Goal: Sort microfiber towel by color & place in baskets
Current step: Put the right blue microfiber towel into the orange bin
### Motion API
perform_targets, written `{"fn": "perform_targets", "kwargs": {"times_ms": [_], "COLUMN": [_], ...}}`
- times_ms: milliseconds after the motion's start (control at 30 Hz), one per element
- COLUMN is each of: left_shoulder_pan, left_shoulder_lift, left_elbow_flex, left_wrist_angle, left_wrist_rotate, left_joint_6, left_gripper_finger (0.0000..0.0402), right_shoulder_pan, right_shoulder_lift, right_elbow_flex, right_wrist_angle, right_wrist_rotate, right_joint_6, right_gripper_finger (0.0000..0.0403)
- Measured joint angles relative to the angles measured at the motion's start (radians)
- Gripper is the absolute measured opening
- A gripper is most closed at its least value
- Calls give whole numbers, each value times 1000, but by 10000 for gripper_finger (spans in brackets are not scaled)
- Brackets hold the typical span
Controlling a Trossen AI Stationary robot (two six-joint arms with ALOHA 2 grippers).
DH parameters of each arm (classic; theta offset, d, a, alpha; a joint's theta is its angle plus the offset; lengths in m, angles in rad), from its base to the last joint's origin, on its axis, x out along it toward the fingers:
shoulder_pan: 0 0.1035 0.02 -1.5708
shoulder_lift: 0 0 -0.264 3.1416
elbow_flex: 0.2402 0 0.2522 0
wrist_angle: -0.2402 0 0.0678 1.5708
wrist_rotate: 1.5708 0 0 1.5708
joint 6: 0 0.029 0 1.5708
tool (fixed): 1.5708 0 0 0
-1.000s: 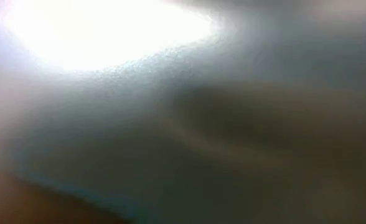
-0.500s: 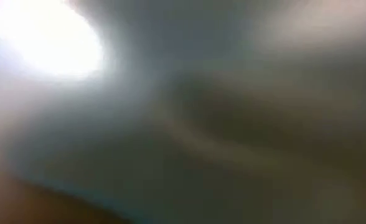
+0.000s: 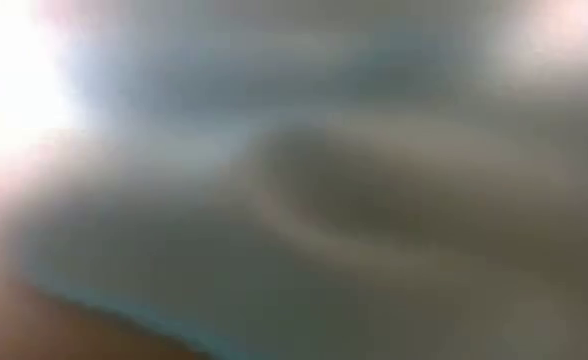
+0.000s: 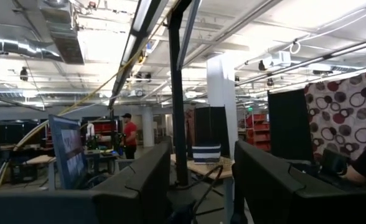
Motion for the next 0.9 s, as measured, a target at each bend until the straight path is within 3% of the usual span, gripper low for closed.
{"fn": "perform_targets", "kwargs": {"times_ms": [133,333,533,900], "left_shoulder_pan": [0,0,0,0], "left_shoulder_lift": [-11,-35,-63,-96], "left_elbow_flex": [0,0,0,0], "left_wrist_angle": [0,-1,-8,-63], "left_wrist_rotate": [4,5,6,5], "left_joint_6": [0,0,1,1], "left_gripper_finger": [165,165,165,165], "right_shoulder_pan": [-14,-28,-31,-50], "right_shoulder_lift": [4,-6,-4,2], "right_elbow_flex": [0,0,0,-1], "right_wrist_angle": [-16,-181,-203,-321], "right_wrist_rotate": [-1,-11,-137,-218], "right_joint_6": [52,148,235,305], "right_gripper_finger": [13,13,13,13]}}
